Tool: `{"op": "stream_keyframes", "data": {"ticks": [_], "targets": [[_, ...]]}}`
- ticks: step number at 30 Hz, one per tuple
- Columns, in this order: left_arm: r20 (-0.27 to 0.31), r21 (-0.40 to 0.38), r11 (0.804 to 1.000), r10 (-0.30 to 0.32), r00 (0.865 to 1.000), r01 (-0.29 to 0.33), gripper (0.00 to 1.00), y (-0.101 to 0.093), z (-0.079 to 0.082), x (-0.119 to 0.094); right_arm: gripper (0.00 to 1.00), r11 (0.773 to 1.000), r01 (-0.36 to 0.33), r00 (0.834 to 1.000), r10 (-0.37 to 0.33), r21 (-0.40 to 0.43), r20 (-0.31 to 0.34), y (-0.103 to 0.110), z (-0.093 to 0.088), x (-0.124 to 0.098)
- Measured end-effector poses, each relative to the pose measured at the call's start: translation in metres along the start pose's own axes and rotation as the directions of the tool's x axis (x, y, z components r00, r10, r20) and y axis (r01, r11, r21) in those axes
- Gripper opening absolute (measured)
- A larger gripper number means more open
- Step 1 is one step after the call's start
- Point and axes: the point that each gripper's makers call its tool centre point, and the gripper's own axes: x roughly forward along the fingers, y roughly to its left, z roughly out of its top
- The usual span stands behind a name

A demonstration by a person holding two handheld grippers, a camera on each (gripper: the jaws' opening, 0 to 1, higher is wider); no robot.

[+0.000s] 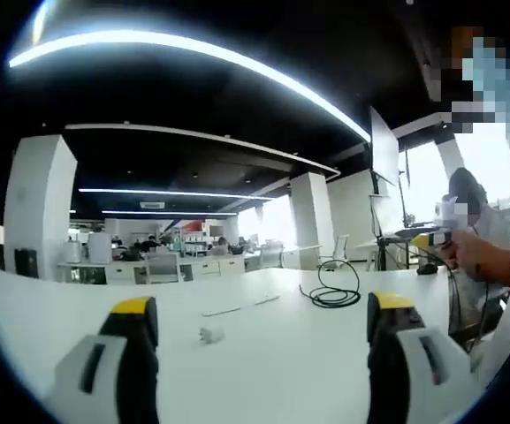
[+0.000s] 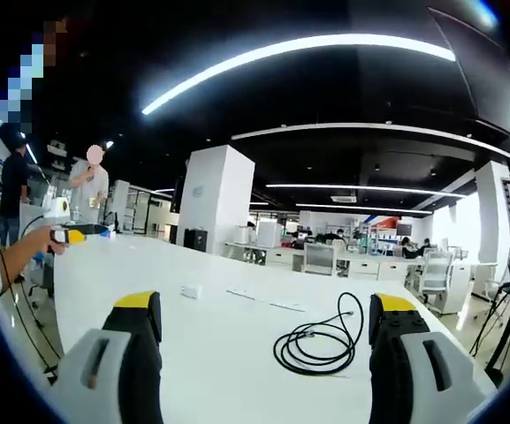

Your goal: Plug the desk Type‑C cable into the charger adapter.

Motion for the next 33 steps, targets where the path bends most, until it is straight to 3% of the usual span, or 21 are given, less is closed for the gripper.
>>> {"op": "stream_keyframes", "data": {"ticks": [33], "targets": [[-0.031, 0.024, 1.000, -0.003, 1.000, 0.004, 0.99, 0.0027, -0.0078, 0.0013, 1.00, 1.000, 0.007, 1.000, -0.008, -0.021, -0.025, -0.0008, -0.0057, 0.0003]]}}
